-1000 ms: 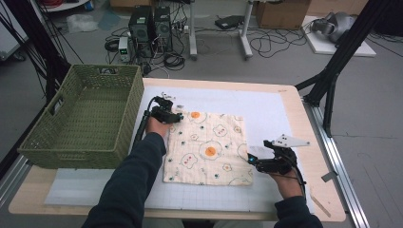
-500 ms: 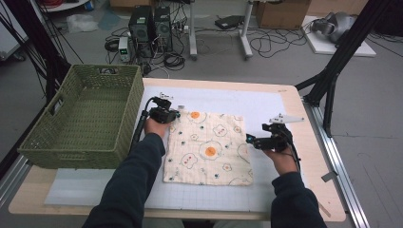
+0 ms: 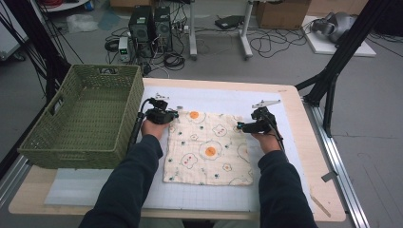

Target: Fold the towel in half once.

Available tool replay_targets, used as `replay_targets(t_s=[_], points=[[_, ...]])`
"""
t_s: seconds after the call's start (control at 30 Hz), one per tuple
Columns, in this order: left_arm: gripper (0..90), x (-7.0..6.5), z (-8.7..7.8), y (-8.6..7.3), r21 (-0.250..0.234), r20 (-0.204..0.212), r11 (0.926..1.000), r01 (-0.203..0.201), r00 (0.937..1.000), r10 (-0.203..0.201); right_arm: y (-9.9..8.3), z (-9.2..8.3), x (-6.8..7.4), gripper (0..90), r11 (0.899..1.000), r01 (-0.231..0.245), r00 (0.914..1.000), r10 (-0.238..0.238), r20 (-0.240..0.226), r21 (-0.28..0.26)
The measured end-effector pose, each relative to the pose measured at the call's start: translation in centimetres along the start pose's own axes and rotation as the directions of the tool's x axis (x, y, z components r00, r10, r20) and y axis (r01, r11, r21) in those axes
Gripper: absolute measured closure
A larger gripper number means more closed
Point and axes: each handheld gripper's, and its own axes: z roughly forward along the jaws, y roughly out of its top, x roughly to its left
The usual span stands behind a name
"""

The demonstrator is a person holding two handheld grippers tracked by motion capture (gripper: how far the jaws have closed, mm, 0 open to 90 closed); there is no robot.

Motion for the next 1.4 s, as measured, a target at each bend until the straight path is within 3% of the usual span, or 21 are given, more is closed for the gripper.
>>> replay_targets(t_s=[0.07,0.17,0.23,0.3,0.4,0.6,0.63,0.7,0.77,0.9,0.97,1.07,1.2,1.33,1.4], points=[[82.3,-0.1,-0.1,0.0,0.001,0.003,1.0000,-0.007,1.0000,0.007,0.2,0.6,-0.1,28.4,1.000,-0.005,1.0000,0.005,0.006,0.013],[82.4,-0.3,-0.2,0.1,-0.001,0.004,0.9999,-0.015,0.9999,0.015,0.9,1.3,-0.1,38.3,0.999,0.004,0.9986,-0.006,0.053,0.039],[82.4,-0.3,-0.3,0.2,-0.003,0.006,1.0000,-0.009,0.9999,0.009,1.3,1.5,-0.3,42.3,1.000,-0.011,0.9971,0.009,0.075,0.025],[82.5,-0.2,-0.3,0.2,-0.001,0.009,1.0000,-0.008,0.9999,0.008,1.5,1.7,-0.5,44.9,0.999,-0.042,0.9963,0.041,0.076,0.011],[82.5,-0.1,-0.4,0.2,-0.008,0.010,1.0000,0.000,1.0000,0.000,1.6,2.2,-0.5,48.9,0.999,-0.049,0.9974,0.048,0.053,0.018],[82.6,-0.1,-0.3,0.1,-0.002,0.012,1.0000,-0.005,0.9999,0.005,1.3,3.4,-0.1,55.5,0.997,-0.021,0.9990,0.018,0.041,0.070],[82.7,-0.1,-0.3,0.1,0.000,0.013,1.0000,-0.006,0.9999,0.006,1.3,3.4,-0.1,56.7,0.997,-0.034,0.9987,0.031,0.039,0.066],[83.1,0.0,-0.4,0.0,0.011,0.011,0.9999,-0.013,0.9999,0.013,1.3,3.3,-0.2,65.4,0.997,-0.030,0.9990,0.027,0.036,0.065],[83.9,0.0,-0.4,0.0,0.012,0.008,0.9996,-0.024,0.9997,0.024,1.3,3.2,0.0,82.2,0.997,-0.037,0.9990,0.035,0.028,0.072],[84.6,0.0,-0.8,0.2,-0.009,0.002,0.9995,-0.030,0.9996,0.030,1.3,3.2,0.4,85.8,0.997,-0.029,0.9988,0.026,0.042,0.069],[84.7,-0.2,-1.4,0.7,-0.056,-0.013,0.9975,-0.043,0.9990,0.043,1.6,2.7,0.4,86.0,0.999,-0.023,0.9974,0.020,0.070,0.042],[85.0,-0.2,-2.5,1.5,-0.138,-0.016,0.9899,-0.032,0.9994,0.030,2.2,1.3,0.3,86.2,0.999,-0.016,0.9946,0.021,0.101,-0.048],[84.9,0.0,-3.7,1.8,-0.173,0.007,0.9846,-0.021,0.9997,0.023,2.7,0.1,0.5,86.1,0.993,-0.018,0.9962,0.027,0.082,-0.114],[84.8,-0.6,-4.8,1.9,-0.180,0.042,0.9830,-0.034,0.9982,0.043,2.8,-1.2,1.2,86.1,0.990,0.019,0.9974,-0.009,0.071,-0.138],[84.7,-1.1,-5.2,1.4,-0.205,0.052,0.9778,-0.043,0.9972,0.055,2.6,-1.8,1.4,86.0,0.989,0.017,0.9984,-0.009,0.055,-0.149]])
